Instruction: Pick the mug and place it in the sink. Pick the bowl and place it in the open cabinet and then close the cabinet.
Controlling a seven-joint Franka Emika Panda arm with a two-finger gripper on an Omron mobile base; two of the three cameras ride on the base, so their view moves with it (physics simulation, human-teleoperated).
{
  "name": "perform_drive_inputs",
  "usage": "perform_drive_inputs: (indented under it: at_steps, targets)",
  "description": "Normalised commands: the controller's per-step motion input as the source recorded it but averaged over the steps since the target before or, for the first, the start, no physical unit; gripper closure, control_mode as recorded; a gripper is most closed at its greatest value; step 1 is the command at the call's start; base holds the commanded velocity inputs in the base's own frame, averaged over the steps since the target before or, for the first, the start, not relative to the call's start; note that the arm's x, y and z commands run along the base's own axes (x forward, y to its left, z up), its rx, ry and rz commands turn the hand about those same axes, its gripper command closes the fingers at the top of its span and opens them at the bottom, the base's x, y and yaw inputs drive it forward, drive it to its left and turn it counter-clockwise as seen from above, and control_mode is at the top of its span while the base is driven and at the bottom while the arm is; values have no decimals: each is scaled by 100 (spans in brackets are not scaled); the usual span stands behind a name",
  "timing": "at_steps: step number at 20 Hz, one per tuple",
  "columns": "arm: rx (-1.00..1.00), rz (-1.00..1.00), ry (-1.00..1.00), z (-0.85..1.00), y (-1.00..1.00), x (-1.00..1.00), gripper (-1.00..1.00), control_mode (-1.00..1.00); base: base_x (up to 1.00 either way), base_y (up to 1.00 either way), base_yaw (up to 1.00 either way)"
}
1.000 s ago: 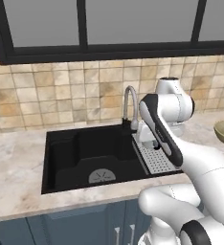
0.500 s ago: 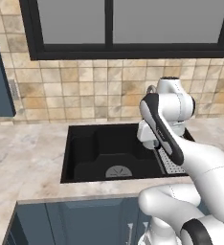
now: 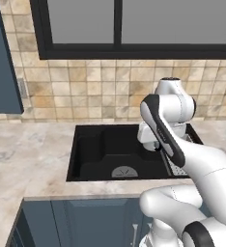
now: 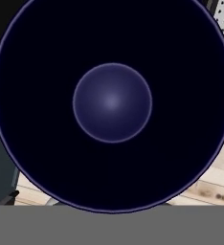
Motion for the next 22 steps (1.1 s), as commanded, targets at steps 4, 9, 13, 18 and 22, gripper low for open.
perform_drive_inputs:
  at_steps: [4,9,13,18,22]
  targets:
    - [0,0,0,0,0,0,100,100,82,18,0]
    - [0,0,0,0,0,0,100,100,100,48,-6]
    - [0,0,0,0,0,0,100,100,100,57,-6]
    - [0,0,0,0,0,0,100,100,100,60,-4]
    - [0,0,0,0,0,0,100,100,88,80,0]
